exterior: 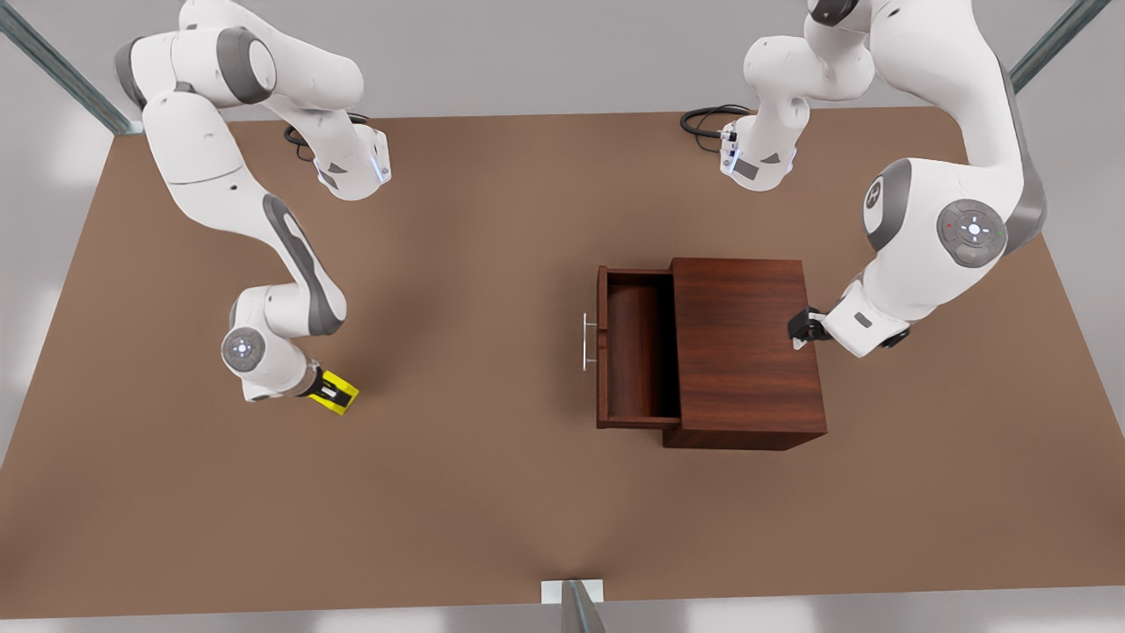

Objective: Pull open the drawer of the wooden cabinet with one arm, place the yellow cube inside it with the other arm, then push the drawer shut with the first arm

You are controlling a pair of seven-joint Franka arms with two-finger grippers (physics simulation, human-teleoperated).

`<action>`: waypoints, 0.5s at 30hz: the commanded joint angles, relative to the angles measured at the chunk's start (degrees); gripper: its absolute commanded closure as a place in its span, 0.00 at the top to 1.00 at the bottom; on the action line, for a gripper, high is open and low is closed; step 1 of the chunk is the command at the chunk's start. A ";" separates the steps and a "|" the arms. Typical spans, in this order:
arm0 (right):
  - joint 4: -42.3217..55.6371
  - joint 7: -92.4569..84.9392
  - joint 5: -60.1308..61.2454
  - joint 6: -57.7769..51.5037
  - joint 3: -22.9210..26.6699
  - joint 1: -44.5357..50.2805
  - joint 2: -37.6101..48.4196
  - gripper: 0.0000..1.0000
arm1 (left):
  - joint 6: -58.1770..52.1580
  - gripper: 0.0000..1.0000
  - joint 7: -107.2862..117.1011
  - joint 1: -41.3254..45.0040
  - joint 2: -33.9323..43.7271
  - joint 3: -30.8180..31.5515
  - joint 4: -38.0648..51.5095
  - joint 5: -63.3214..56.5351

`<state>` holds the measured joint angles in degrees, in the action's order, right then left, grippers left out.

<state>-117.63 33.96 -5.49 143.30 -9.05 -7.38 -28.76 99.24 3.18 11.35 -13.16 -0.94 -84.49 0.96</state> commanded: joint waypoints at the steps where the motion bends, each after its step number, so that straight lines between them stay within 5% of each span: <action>1: 0.21 -1.61 -0.22 1.55 -0.01 -0.09 -0.42 1.00 | 0.25 1.00 -4.76 -0.19 -0.03 0.06 0.03 0.27; 4: 0.21 -1.52 -0.04 1.55 -0.01 -0.09 -0.42 1.00 | 0.25 1.00 -4.76 -0.19 -0.20 -0.02 0.03 0.36; 6: 0.21 -0.03 -0.04 1.55 -0.01 -0.09 -0.42 0.84 | 0.25 1.00 -4.76 -0.19 -0.38 -0.02 0.03 0.10; 7: 0.21 0.41 0.04 1.55 -0.01 -0.18 -0.42 0.68 | 0.34 1.00 -4.76 -0.19 -0.38 -0.02 0.03 -0.17; 9: 0.21 0.50 0.04 1.55 -0.01 -0.18 -0.34 0.58 | 1.04 1.00 -4.76 -0.19 -0.38 -0.02 -0.06 0.36; 15: 0.12 4.19 2.59 -3.64 -1.15 -0.44 8.63 0.55 | 0.86 1.00 -4.67 -0.10 -0.29 0.06 -0.15 0.27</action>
<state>-117.50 33.29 -3.27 143.22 -10.20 -7.84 -21.32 100.02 0.49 11.28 -13.56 -0.88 -84.70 1.24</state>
